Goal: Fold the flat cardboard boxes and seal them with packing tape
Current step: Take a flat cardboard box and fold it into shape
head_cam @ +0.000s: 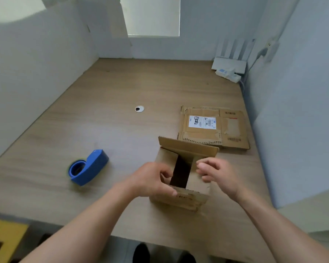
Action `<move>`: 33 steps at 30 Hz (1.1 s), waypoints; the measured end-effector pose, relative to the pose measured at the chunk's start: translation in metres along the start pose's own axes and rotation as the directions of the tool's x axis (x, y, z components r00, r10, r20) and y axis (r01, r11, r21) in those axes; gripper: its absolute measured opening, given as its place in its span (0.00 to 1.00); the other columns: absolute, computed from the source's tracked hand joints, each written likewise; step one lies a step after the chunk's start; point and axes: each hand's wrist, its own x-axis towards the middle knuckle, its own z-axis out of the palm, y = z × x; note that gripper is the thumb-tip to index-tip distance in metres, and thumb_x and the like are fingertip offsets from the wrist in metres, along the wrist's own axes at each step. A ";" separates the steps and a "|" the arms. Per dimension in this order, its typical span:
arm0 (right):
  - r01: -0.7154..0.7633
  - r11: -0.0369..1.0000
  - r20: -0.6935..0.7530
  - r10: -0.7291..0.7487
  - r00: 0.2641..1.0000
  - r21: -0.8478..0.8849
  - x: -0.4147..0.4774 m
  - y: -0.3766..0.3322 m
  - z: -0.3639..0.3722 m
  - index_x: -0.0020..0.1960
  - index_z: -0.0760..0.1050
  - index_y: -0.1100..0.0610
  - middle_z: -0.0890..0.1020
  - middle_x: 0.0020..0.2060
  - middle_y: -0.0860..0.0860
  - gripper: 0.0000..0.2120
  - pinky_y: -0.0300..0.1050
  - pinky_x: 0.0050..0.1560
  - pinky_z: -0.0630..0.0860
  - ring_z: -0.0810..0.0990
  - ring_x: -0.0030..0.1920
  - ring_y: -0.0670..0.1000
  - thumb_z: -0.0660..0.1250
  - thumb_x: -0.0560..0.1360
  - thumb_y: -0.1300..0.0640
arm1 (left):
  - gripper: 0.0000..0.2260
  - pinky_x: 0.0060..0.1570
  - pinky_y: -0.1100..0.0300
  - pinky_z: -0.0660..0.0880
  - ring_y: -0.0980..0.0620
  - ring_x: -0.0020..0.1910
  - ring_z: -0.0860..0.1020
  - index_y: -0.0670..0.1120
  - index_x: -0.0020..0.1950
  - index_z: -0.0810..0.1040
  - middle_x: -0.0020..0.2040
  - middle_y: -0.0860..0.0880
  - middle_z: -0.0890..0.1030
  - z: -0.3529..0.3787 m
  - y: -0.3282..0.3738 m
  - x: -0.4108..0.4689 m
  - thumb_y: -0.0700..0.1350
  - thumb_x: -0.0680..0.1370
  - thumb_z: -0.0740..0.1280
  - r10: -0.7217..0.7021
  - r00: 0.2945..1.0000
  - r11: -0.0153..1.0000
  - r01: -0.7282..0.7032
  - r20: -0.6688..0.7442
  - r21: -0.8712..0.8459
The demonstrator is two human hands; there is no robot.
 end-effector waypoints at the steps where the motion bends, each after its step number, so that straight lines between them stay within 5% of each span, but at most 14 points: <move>1: 0.033 0.999 0.001 -0.033 0.999 -0.029 -0.003 0.003 -0.001 0.55 0.81 0.50 0.85 0.45 0.54 0.23 0.49 0.49 0.83 0.84 0.48 0.54 0.70 0.67 0.36 | 0.24 0.51 0.55 0.80 0.57 0.48 0.78 0.52 0.55 0.79 0.50 0.55 0.79 0.003 -0.002 0.002 0.60 0.65 0.80 -0.018 0.990 0.999 0.023 -0.137 0.033; 4: 0.038 0.999 -0.114 -0.040 0.993 -0.015 -0.012 0.012 0.005 0.60 0.72 0.52 0.82 0.46 0.52 0.25 0.40 0.45 0.80 0.82 0.47 0.49 0.75 0.70 0.42 | 0.39 0.57 0.54 0.77 0.54 0.59 0.72 0.53 0.65 0.70 0.61 0.55 0.71 0.021 -0.013 0.010 0.68 0.60 0.78 -0.131 0.884 0.977 0.192 -0.448 0.094; 6: 0.007 1.000 -0.296 -0.009 0.955 -0.005 -0.016 0.013 0.010 0.62 0.67 0.51 0.80 0.47 0.53 0.25 0.41 0.44 0.79 0.81 0.47 0.50 0.74 0.72 0.44 | 0.54 0.66 0.50 0.71 0.49 0.71 0.66 0.51 0.77 0.57 0.72 0.51 0.63 0.033 -0.018 0.015 0.67 0.59 0.79 -0.256 0.849 0.966 0.234 -0.462 -0.107; 10: -0.044 0.995 -0.592 -0.018 0.806 -0.090 0.002 0.018 0.003 0.74 0.62 0.48 0.77 0.60 0.50 0.34 0.54 0.62 0.75 0.77 0.60 0.50 0.58 0.75 0.30 | 0.56 0.69 0.49 0.69 0.48 0.73 0.67 0.53 0.80 0.49 0.75 0.48 0.64 0.049 -0.017 0.028 0.60 0.63 0.81 -0.278 0.882 0.941 0.172 -0.381 -0.290; 12: -0.070 0.997 -0.517 0.077 0.853 0.033 0.016 0.016 0.000 0.69 0.73 0.50 0.78 0.63 0.48 0.26 0.52 0.67 0.70 0.74 0.65 0.49 0.55 0.80 0.35 | 0.56 0.68 0.49 0.70 0.48 0.72 0.68 0.56 0.80 0.48 0.73 0.49 0.66 0.059 -0.013 0.029 0.60 0.63 0.81 -0.242 0.904 0.946 0.138 -0.352 -0.295; 15: -0.146 0.988 -0.308 0.127 0.943 -0.040 0.019 0.015 0.003 0.46 0.83 0.50 0.83 0.47 0.46 0.09 0.41 0.51 0.73 0.79 0.54 0.51 0.65 0.80 0.50 | 0.51 0.65 0.52 0.72 0.51 0.69 0.71 0.59 0.78 0.51 0.70 0.53 0.68 0.079 -0.015 0.028 0.57 0.65 0.80 -0.190 0.913 0.960 0.095 -0.360 -0.264; 17: -0.116 0.984 -0.244 0.081 0.966 -0.134 0.011 0.030 0.003 0.51 0.83 0.50 0.80 0.57 0.42 0.07 0.35 0.58 0.71 0.75 0.62 0.46 0.69 0.77 0.60 | 0.45 0.64 0.50 0.74 0.53 0.67 0.72 0.61 0.75 0.54 0.68 0.56 0.70 0.088 -0.021 0.024 0.59 0.66 0.78 -0.194 0.908 0.958 0.094 -0.372 -0.271; 19: -0.070 0.969 -0.208 0.020 0.978 -0.237 0.002 0.051 0.004 0.61 0.80 0.48 0.68 0.69 0.42 0.18 0.41 0.73 0.62 0.63 0.73 0.42 0.70 0.75 0.64 | 0.37 0.60 0.53 0.75 0.55 0.64 0.73 0.61 0.72 0.57 0.64 0.60 0.72 0.087 -0.030 0.025 0.62 0.70 0.73 -0.217 0.910 0.932 0.086 -0.353 -0.352; 22: -0.013 0.959 -0.175 -0.038 0.984 -0.284 -0.002 0.065 0.017 0.62 0.74 0.42 0.60 0.73 0.41 0.21 0.44 0.75 0.55 0.54 0.74 0.40 0.68 0.76 0.64 | 0.32 0.65 0.54 0.72 0.53 0.67 0.73 0.63 0.76 0.53 0.68 0.60 0.73 0.073 -0.041 0.034 0.65 0.77 0.64 -0.281 0.904 0.846 0.076 -0.321 -0.528; 27: -0.070 0.977 -0.179 0.034 0.983 -0.202 0.026 0.057 0.046 0.60 0.73 0.45 0.75 0.64 0.45 0.11 0.47 0.71 0.68 0.73 0.66 0.44 0.63 0.81 0.58 | 0.34 0.70 0.47 0.67 0.47 0.73 0.67 0.57 0.80 0.50 0.75 0.50 0.67 0.054 -0.060 0.052 0.65 0.79 0.58 -0.229 0.913 0.945 0.126 -0.336 -0.301; 30: -0.077 0.911 -0.139 0.022 0.990 -0.404 0.036 0.073 0.079 0.66 0.72 0.53 0.73 0.59 0.46 0.15 0.41 0.65 0.67 0.71 0.61 0.45 0.64 0.81 0.52 | 0.32 0.70 0.53 0.62 0.48 0.75 0.62 0.51 0.81 0.50 0.79 0.48 0.59 0.042 -0.077 0.057 0.60 0.82 0.58 -0.164 0.929 0.984 0.129 -0.331 -0.125; 33: -0.097 0.905 -0.312 -0.042 0.949 -0.415 0.040 0.080 0.105 0.62 0.73 0.55 0.72 0.56 0.46 0.16 0.38 0.60 0.66 0.70 0.57 0.43 0.63 0.79 0.47 | 0.26 0.66 0.56 0.64 0.48 0.72 0.64 0.50 0.77 0.57 0.78 0.49 0.58 0.040 -0.100 0.062 0.57 0.82 0.59 -0.056 0.957 0.997 0.039 -0.285 -0.063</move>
